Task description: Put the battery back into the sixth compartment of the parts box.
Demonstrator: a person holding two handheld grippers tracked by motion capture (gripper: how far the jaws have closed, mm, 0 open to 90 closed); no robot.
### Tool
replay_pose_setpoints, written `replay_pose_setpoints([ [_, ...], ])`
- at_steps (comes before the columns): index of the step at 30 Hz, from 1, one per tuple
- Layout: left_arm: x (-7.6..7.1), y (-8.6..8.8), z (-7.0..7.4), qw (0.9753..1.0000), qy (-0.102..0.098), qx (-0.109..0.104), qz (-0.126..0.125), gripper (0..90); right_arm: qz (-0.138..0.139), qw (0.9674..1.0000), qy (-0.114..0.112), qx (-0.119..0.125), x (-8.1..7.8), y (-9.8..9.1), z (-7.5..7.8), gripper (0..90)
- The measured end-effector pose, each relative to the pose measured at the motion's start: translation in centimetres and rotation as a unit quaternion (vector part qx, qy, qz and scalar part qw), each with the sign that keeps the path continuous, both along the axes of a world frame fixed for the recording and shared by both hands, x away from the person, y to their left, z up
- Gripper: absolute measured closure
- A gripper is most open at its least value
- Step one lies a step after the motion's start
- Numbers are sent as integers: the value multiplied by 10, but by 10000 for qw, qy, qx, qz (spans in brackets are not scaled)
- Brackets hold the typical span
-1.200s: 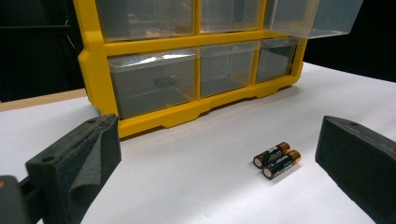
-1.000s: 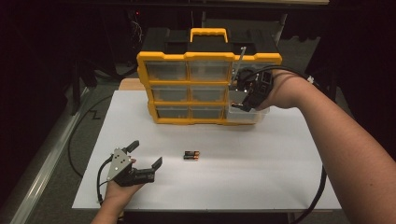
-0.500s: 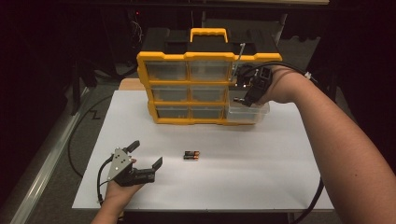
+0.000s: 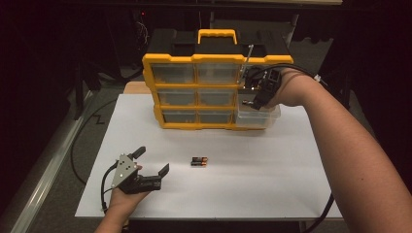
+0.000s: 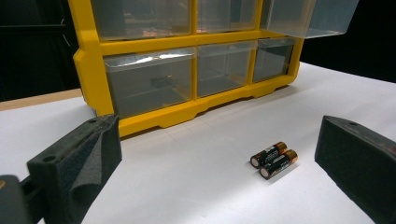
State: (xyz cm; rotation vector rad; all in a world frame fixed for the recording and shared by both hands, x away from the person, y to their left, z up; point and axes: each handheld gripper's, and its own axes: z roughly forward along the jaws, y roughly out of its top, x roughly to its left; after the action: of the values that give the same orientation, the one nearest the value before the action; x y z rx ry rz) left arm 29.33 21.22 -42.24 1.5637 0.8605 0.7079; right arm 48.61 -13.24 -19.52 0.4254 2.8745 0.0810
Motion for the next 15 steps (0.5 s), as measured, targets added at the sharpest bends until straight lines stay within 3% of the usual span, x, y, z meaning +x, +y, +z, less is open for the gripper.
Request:
replay_pose_setpoints([
  [7, 0, 0, 0, 10000, -7, -16, 3, 18, 0, 10000, -48, 43, -1, -2, 0, 767],
  [10, 0, 0, 0, 10000, -7, -25, 14, 18, -81, 9997, -57, 216, -4, -3, 5, 635],
  [15, 0, 0, 0, 10000, -1, -15, 20, 18, 17, 9997, -122, 191, -19, -3, 7, 493],
])
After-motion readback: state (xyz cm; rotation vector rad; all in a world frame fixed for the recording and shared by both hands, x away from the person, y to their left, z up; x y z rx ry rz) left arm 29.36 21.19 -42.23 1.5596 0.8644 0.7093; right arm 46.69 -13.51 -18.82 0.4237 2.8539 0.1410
